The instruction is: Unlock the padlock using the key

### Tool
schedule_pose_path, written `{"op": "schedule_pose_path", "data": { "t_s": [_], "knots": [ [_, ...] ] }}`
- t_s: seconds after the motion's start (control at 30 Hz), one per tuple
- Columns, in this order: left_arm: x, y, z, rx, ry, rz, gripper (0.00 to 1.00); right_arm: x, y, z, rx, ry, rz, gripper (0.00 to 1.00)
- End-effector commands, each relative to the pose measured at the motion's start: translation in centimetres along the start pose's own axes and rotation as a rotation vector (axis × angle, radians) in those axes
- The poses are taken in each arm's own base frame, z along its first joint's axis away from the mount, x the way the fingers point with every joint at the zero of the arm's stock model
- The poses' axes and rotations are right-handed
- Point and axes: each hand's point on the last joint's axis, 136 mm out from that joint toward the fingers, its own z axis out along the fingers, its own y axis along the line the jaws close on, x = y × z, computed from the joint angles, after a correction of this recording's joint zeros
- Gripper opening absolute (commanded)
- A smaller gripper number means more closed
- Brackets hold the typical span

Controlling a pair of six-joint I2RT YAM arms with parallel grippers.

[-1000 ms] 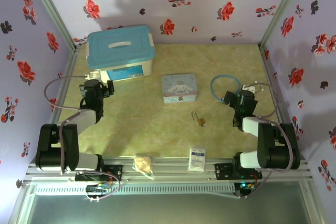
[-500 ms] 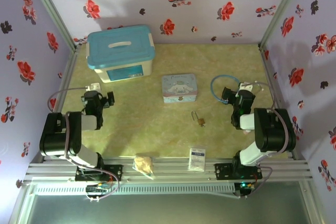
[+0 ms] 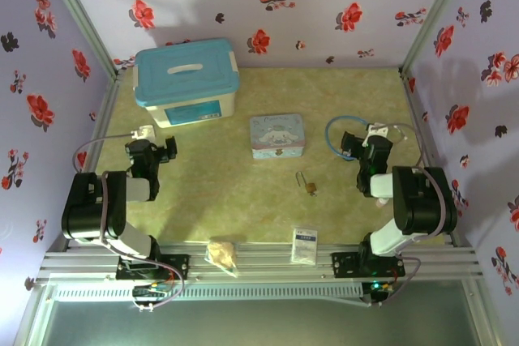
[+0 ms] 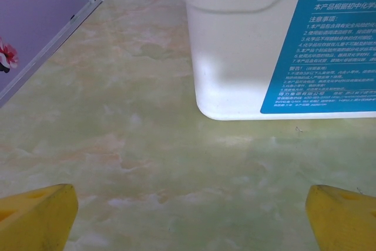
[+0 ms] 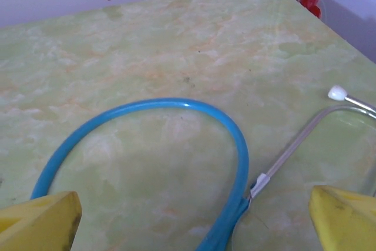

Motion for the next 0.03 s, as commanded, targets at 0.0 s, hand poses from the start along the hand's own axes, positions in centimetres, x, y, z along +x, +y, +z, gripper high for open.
{"op": "schedule_pose_path", "data": {
  "t_s": [0.0],
  "knots": [
    [-1.62, -0.05, 0.12, 0.001, -0.055, 0.009, 1.00, -0.54, 0.73, -0.05, -0.026, -0.016, -0.025, 0.99]
  ]
}}
